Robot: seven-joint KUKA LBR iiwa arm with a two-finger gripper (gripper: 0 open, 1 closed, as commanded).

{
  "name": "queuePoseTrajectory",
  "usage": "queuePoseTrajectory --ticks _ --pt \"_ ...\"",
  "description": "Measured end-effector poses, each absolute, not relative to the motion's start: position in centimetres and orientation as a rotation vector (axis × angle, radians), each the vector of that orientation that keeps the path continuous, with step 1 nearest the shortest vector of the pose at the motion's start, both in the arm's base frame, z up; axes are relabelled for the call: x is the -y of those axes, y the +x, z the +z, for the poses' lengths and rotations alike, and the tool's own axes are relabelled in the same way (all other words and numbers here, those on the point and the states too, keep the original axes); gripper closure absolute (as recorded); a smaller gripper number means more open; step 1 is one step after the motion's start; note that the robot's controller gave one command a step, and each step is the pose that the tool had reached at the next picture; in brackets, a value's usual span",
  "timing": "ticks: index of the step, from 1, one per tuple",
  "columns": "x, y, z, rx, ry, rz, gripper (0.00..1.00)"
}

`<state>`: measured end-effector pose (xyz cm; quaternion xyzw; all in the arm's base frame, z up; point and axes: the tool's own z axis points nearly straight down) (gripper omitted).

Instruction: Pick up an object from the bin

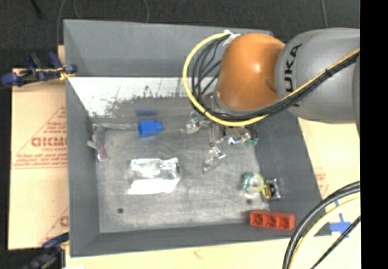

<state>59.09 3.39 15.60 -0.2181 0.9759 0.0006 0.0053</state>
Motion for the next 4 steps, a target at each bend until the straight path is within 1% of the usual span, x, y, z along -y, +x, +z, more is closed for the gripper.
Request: queuePoseTrajectory --ticks 1,2,3,4 --pt "-4.9 53.8 8.2 -3.043 -0.742 -0.003 0.00" --pt "-10.5 57.5 15.6 -3.051 -0.682 0.001 0.00" --pt "-11.5 53.7 13.2 -3.079 -0.620 0.004 0.00" --pt "-10.7 56.2 9.1 -2.994 -0.941 -0.003 0.00"
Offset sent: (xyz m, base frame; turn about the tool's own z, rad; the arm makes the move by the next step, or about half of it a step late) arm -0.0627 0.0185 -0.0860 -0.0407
